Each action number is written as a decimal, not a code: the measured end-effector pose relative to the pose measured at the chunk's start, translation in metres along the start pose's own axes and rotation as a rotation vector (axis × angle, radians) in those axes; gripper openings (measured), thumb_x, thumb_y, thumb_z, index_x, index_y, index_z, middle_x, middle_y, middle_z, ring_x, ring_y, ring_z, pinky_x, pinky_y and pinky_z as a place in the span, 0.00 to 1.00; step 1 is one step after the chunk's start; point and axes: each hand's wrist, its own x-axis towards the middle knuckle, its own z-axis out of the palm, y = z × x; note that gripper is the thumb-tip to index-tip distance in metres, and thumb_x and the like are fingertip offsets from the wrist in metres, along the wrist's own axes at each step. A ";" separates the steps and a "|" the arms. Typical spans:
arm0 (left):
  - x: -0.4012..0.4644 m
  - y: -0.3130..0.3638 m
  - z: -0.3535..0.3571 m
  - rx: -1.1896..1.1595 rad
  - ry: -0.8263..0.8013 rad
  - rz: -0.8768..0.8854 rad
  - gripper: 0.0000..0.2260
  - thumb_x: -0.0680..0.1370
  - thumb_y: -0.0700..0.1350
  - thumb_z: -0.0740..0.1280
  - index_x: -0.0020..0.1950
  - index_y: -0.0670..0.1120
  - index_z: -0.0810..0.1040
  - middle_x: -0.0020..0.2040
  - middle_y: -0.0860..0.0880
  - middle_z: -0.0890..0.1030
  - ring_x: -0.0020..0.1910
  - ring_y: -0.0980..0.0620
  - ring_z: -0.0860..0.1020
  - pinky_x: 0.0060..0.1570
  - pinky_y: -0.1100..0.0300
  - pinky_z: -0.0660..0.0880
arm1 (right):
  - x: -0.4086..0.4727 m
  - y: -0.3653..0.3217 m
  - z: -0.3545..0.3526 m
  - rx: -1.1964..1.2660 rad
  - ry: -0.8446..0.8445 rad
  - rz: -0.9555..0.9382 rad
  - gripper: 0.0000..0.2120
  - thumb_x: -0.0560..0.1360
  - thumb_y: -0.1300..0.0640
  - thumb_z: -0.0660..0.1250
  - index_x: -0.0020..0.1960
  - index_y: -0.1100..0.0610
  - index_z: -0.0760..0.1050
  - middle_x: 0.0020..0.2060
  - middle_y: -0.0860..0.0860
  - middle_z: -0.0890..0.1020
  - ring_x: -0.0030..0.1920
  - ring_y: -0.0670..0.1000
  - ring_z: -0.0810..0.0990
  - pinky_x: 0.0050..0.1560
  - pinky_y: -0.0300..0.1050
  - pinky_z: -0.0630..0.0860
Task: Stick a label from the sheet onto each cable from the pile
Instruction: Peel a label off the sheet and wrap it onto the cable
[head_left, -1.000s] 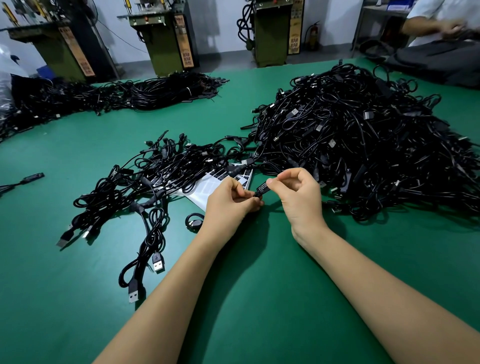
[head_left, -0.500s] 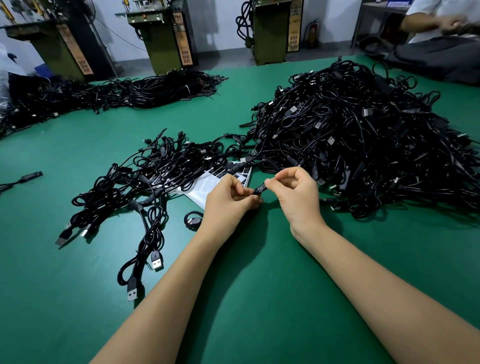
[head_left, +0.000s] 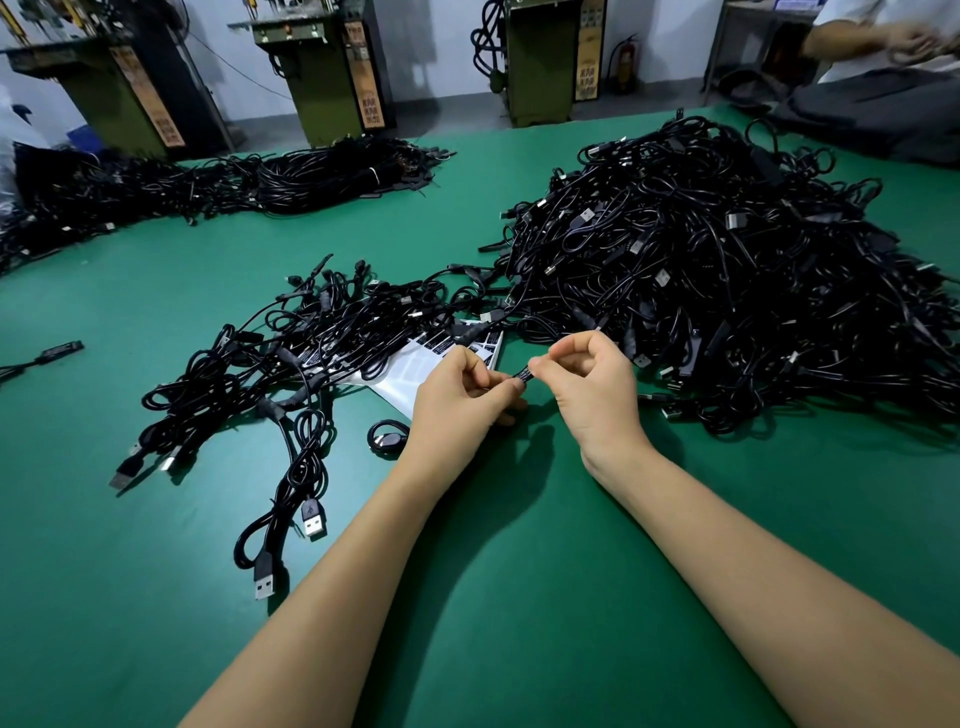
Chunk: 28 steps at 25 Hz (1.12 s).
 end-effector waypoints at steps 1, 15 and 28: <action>0.000 0.001 0.001 0.002 0.003 0.004 0.14 0.75 0.36 0.70 0.39 0.45 0.65 0.41 0.47 0.84 0.39 0.47 0.84 0.33 0.61 0.77 | 0.000 0.000 0.000 -0.001 -0.001 -0.001 0.10 0.69 0.63 0.74 0.40 0.53 0.73 0.36 0.49 0.81 0.37 0.45 0.79 0.39 0.34 0.73; 0.001 0.001 0.002 0.084 0.044 0.005 0.14 0.76 0.40 0.69 0.38 0.47 0.64 0.39 0.50 0.85 0.28 0.52 0.78 0.28 0.67 0.70 | 0.000 0.002 -0.001 -0.048 -0.011 -0.052 0.10 0.70 0.63 0.72 0.41 0.52 0.73 0.37 0.48 0.79 0.35 0.38 0.76 0.38 0.29 0.72; 0.001 0.002 0.000 0.071 0.007 -0.022 0.13 0.76 0.32 0.63 0.40 0.46 0.64 0.44 0.50 0.82 0.31 0.52 0.81 0.25 0.66 0.68 | 0.002 0.003 0.000 -0.023 0.004 -0.030 0.10 0.70 0.63 0.72 0.41 0.52 0.73 0.35 0.49 0.79 0.35 0.43 0.76 0.37 0.29 0.71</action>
